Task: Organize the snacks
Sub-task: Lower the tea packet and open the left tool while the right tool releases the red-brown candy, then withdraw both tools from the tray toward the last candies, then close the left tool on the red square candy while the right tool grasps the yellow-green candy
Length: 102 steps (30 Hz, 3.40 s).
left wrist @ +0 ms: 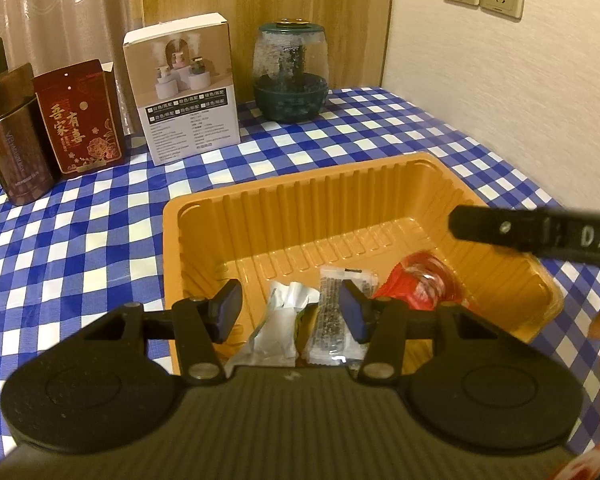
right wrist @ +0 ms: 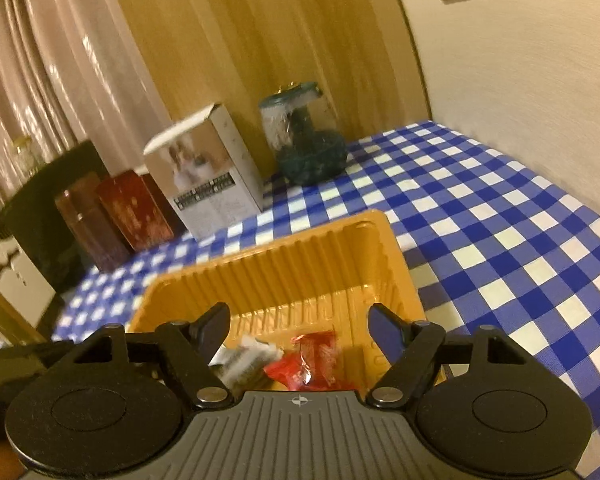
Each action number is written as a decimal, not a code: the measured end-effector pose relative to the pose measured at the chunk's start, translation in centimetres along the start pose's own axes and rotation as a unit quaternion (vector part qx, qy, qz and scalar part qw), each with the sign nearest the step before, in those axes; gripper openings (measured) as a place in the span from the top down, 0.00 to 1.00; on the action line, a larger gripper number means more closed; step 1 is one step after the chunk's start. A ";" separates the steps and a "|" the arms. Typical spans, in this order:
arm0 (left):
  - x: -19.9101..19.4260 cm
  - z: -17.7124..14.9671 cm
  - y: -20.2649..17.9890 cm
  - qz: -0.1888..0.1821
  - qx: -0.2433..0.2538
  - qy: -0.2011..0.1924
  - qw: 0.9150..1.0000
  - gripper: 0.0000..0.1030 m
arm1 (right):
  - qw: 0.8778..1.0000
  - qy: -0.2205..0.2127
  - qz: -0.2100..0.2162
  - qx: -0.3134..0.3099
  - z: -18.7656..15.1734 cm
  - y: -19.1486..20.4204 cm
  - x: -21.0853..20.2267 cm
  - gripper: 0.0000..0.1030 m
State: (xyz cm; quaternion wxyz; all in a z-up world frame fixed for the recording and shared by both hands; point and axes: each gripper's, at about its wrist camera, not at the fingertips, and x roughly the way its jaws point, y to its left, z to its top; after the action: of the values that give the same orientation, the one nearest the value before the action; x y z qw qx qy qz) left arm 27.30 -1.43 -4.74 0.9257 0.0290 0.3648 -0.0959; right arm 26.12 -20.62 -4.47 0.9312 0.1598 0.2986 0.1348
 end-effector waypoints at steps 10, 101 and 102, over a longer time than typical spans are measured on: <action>-0.6 -0.1 0.2 0.001 0.003 -0.005 1.000 0.48 | 1.000 -0.008 -0.005 -0.010 0.2 0.2 -0.7 0.26; -7.8 -10.2 0.3 -0.056 0.040 0.067 0.995 0.79 | 0.986 0.122 -0.009 -0.118 -12.7 5.5 -2.3 0.49; -7.8 -10.2 0.4 -0.055 0.038 0.066 0.996 0.79 | 0.986 0.119 -0.011 -0.119 -12.7 5.7 -2.1 0.50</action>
State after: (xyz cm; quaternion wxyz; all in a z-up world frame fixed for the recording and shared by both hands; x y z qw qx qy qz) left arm 14.96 1.41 -6.95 0.8910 0.0502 0.4225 -0.1586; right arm 15.93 -13.42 -11.02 0.9027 0.0272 0.3912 0.1769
